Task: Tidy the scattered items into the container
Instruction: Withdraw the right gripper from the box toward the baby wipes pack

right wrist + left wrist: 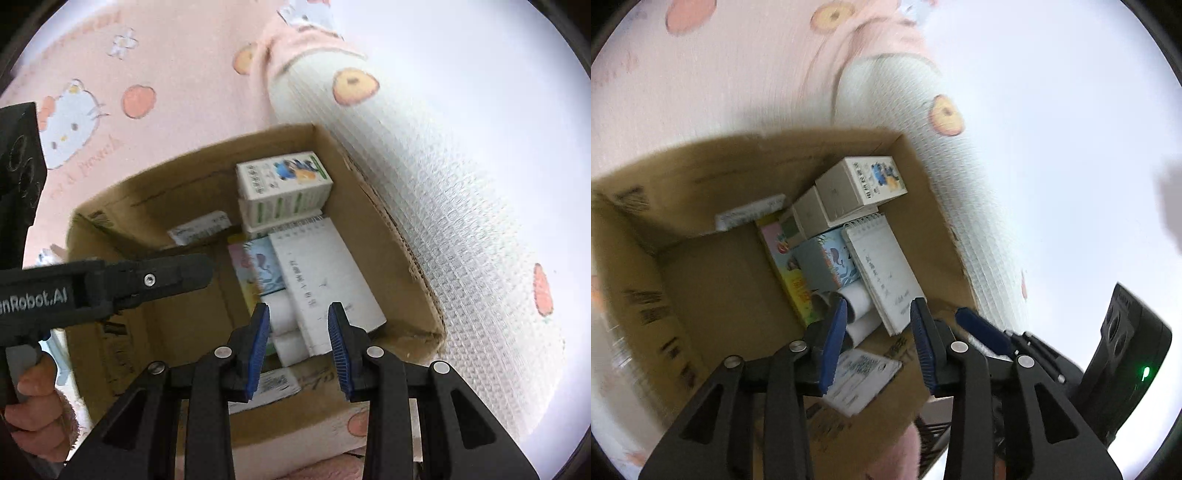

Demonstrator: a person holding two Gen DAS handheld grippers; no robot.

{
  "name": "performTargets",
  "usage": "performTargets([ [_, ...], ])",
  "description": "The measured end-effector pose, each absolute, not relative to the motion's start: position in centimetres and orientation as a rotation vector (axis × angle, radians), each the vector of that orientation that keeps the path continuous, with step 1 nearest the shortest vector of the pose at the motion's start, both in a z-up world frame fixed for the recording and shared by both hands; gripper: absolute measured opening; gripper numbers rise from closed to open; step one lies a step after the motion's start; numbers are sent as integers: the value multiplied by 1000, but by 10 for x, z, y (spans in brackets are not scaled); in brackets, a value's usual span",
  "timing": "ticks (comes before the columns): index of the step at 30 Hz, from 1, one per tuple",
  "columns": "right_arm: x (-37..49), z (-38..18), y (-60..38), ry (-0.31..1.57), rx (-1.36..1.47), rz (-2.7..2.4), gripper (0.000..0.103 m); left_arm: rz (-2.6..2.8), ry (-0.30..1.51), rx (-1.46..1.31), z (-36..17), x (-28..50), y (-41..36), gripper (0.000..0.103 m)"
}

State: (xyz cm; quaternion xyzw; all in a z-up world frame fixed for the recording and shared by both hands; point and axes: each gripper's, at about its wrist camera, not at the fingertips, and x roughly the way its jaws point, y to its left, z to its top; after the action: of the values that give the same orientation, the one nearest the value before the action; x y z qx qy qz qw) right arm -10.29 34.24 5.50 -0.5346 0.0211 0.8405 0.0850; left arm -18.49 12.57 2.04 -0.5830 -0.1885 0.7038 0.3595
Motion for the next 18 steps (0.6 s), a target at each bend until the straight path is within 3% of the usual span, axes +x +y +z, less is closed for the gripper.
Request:
performTargets([
  [4, -85, 70, 333, 95, -1494, 2553, 30, 1865, -454, -1382, 55, -154, 113, 47],
  [9, -62, 75, 311, 97, -1438, 2592, 30, 1989, -379, -1240, 88, -112, 68, 49],
  [18, -27, 69, 278, 228, -1412, 2741, 30, 2224, -280, -1124, 88, -57, -29, 49],
])
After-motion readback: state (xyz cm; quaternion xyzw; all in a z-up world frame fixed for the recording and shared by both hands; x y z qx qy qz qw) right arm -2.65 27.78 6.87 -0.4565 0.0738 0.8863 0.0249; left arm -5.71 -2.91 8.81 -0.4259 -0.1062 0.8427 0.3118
